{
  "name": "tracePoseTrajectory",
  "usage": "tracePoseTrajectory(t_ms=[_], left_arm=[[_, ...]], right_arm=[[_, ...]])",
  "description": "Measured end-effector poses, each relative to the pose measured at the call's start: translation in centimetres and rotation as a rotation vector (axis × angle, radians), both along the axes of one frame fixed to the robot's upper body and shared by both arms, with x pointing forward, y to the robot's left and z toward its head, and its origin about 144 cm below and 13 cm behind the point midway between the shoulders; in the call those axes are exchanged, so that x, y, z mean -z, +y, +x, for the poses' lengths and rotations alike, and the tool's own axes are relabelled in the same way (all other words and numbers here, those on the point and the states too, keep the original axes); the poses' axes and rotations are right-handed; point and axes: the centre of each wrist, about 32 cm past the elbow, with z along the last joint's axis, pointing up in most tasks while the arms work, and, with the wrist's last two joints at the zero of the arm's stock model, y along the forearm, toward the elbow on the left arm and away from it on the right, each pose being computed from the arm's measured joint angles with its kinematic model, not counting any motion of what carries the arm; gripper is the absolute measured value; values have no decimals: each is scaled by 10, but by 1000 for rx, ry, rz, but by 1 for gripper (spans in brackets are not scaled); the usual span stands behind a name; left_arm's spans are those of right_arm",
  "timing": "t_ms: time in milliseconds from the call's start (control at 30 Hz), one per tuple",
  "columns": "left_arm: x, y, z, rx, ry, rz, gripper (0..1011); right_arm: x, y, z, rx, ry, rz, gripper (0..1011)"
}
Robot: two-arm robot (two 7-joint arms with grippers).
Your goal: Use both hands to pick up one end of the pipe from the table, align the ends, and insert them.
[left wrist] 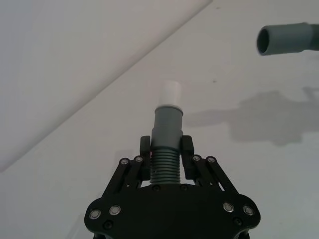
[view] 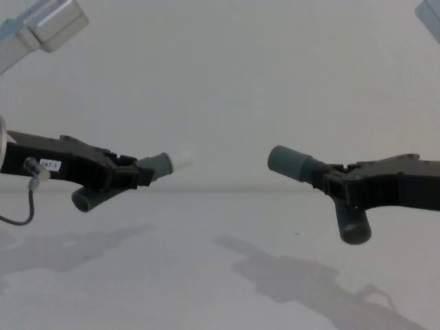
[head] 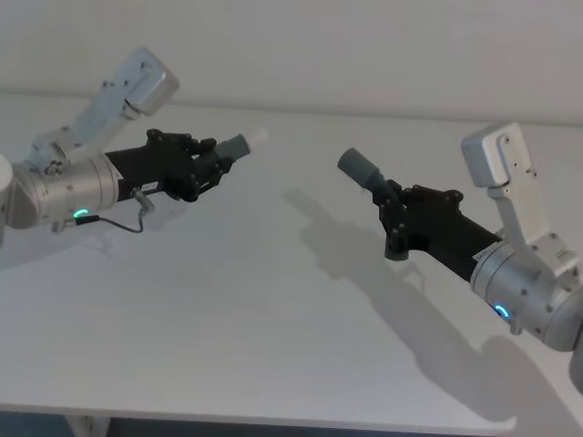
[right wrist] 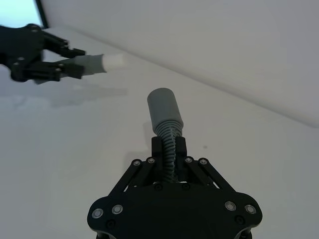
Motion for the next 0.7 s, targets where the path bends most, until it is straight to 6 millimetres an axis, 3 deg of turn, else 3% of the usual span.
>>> tracePoseTrajectory(t_ms=[700], left_arm=[[-31, 15, 1, 224, 15, 34, 347]], right_arm=[[-8, -28, 7, -294, -34, -26, 145]])
